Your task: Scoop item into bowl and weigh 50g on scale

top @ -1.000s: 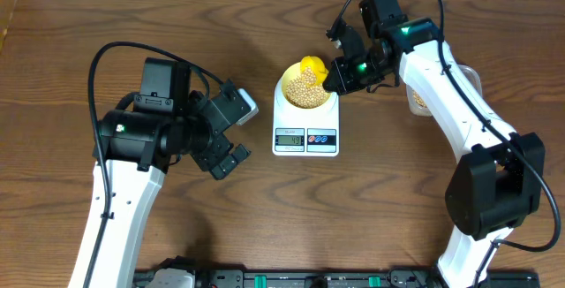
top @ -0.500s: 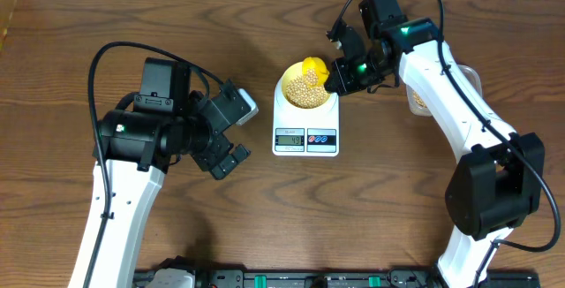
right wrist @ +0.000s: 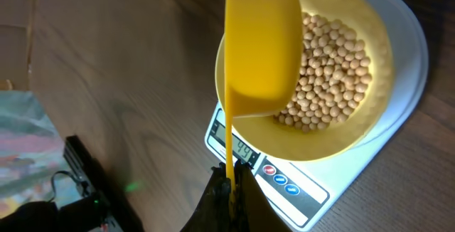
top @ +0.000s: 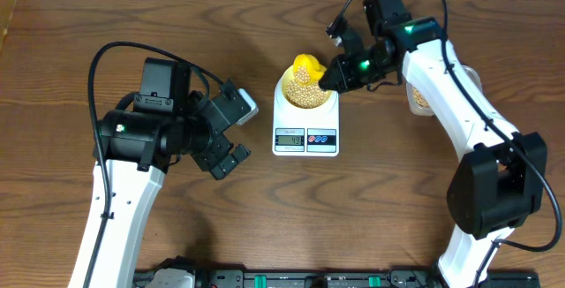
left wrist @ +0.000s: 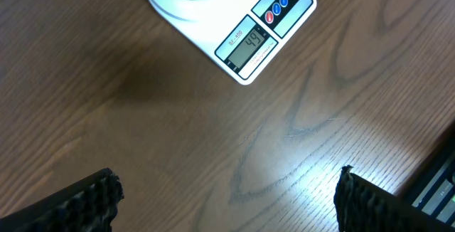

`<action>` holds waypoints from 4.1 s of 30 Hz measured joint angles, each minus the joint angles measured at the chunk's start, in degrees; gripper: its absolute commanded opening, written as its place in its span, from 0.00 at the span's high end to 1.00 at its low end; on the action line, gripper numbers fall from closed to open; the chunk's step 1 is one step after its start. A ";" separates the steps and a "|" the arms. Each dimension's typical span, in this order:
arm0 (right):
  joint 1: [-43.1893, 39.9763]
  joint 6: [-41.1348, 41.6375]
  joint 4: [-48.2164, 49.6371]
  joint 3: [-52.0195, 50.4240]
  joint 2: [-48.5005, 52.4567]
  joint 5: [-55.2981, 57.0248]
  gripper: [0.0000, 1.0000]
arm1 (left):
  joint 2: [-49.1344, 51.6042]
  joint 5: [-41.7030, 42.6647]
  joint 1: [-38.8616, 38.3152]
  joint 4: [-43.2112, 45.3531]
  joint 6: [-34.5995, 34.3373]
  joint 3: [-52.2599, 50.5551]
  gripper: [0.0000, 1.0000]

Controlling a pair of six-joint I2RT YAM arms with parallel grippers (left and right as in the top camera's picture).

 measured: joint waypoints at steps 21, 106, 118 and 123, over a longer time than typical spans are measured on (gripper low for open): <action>3.76 -0.31 -1.09 0.00 0.00 8.15 0.99 | 0.00 0.00 0.00 -0.02 0.00 0.00 0.02; 0.74 -0.11 -2.14 0.02 0.00 4.24 0.99 | 0.00 0.00 0.00 -0.02 0.00 0.00 0.02; -4.90 -0.28 -0.13 0.02 0.00 -6.78 0.99 | 0.00 0.00 0.00 0.00 0.00 0.00 0.02; -10.29 -1.11 -1.66 0.02 -0.07 -8.96 0.99 | 0.00 0.00 0.00 0.00 0.00 0.00 0.02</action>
